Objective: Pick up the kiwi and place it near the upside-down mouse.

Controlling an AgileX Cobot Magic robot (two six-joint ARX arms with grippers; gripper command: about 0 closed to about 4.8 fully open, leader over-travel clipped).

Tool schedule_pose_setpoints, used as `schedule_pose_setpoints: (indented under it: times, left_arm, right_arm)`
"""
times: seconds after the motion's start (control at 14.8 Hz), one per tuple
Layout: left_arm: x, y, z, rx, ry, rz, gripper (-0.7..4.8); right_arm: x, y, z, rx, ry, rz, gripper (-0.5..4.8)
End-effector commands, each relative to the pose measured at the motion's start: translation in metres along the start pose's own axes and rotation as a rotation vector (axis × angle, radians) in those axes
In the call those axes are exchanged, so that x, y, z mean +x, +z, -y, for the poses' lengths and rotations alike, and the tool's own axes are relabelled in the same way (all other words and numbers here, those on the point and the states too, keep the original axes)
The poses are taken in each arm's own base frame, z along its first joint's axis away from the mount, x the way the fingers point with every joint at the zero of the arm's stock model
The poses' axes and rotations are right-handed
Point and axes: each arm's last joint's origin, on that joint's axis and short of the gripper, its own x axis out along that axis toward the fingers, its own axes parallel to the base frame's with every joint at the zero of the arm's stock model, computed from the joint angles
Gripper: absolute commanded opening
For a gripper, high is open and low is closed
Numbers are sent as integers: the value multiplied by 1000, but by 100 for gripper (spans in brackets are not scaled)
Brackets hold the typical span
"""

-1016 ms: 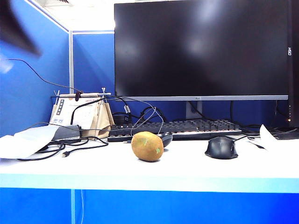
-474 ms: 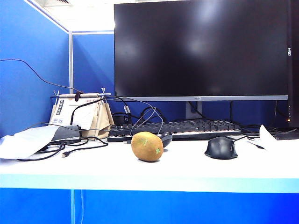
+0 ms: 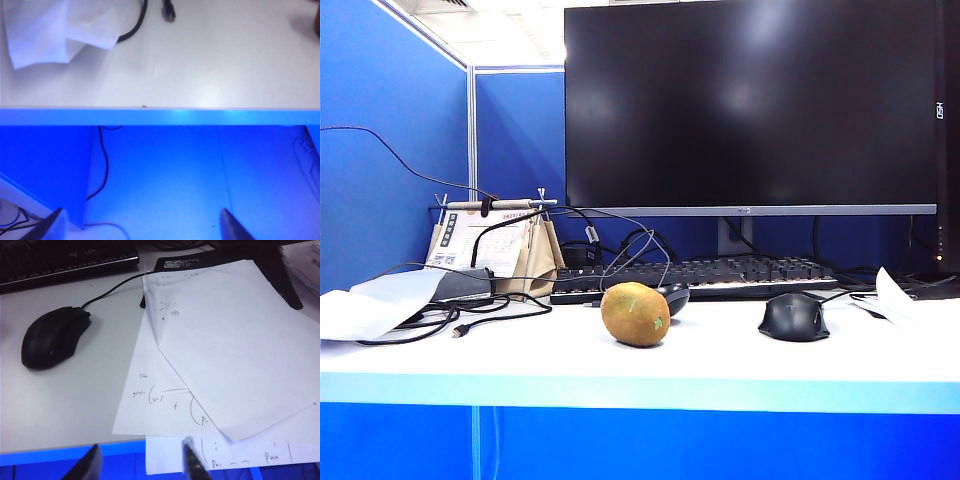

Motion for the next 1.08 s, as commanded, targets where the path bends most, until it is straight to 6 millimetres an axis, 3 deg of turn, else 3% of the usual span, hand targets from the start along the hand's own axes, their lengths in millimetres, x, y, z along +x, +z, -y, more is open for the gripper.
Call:
schedule_pose_setpoints:
  times: [0.07, 0.14, 0.2, 0.27, 0.34, 0.68, 1.08]
  left_arm:
    - [1, 0, 0, -88, -4, 40, 376]
    - [1, 0, 0, -89, 2, 42, 317]
    - [1, 0, 0, -88, 2, 42, 188]
    - [1, 0, 0, -88, 2, 41, 82]
    - [1, 0, 0, -88, 2, 41, 46]
    - [1, 0, 0, -88, 1, 39, -5]
    - [1, -1, 0, -92, -11, 30, -5]
  right_arm:
    - [1, -2, 0, -2, -2, -5, 123]
    - [1, -2, 0, -2, -1, -6, 32]
    - [1, -2, 0, -3, 6, -8, -6]
    - [1, -2, 0, -3, 7, -8, -6]
    - [1, -2, 0, -2, 8, -8, -6]
    - [1, -2, 0, -2, 9, -9, -6]
    - [1, -2, 0, 9, 5, -7, -5]
